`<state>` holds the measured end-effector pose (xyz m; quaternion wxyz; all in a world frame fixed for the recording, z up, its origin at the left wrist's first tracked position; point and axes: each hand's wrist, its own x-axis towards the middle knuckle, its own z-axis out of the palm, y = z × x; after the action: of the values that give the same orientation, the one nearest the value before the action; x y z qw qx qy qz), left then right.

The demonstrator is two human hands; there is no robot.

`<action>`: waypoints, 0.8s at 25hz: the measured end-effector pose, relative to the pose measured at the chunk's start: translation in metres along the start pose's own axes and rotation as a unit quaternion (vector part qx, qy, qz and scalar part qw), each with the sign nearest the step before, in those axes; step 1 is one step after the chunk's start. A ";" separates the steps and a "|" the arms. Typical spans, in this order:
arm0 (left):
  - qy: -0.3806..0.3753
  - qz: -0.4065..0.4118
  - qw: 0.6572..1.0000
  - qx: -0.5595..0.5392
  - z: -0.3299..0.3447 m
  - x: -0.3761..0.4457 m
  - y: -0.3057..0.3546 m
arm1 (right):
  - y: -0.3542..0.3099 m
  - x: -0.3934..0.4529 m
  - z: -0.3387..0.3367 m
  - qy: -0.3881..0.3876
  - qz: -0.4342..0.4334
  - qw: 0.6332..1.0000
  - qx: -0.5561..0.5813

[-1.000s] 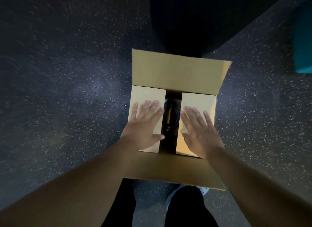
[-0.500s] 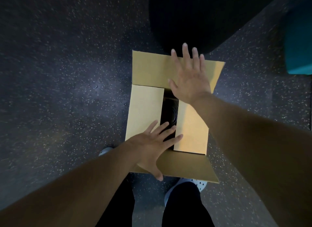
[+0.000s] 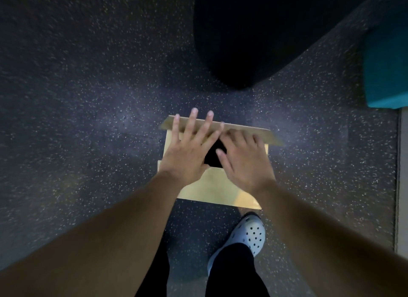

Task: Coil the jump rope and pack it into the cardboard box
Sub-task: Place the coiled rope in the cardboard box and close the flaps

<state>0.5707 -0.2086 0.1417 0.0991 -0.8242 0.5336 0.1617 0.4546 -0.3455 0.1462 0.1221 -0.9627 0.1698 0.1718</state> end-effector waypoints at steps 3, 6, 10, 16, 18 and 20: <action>-0.098 0.037 0.993 -0.058 0.016 0.016 -0.002 | 0.007 -0.016 0.039 -0.123 -0.009 0.992 -0.010; -0.102 0.055 0.992 -0.055 0.044 0.020 -0.005 | 0.010 -0.011 0.072 -0.115 0.000 0.993 -0.017; -0.057 0.046 0.997 0.011 0.084 0.017 -0.001 | 0.010 -0.004 0.098 -0.077 0.008 0.994 -0.082; -0.042 0.040 0.998 -0.011 0.078 0.017 0.000 | 0.005 0.002 0.100 -0.070 0.013 0.992 -0.101; -0.022 0.034 0.998 -0.046 0.069 0.012 -0.001 | 0.007 -0.004 0.093 -0.045 0.002 0.997 -0.068; -0.011 0.035 0.997 -0.072 0.062 0.010 -0.001 | 0.009 -0.005 0.084 -0.016 -0.008 0.999 -0.039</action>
<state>0.5656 -0.1960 0.0808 0.0395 -0.8082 0.5481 0.2118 0.4225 -0.3276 0.0700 0.0886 -0.9651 0.1536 0.1928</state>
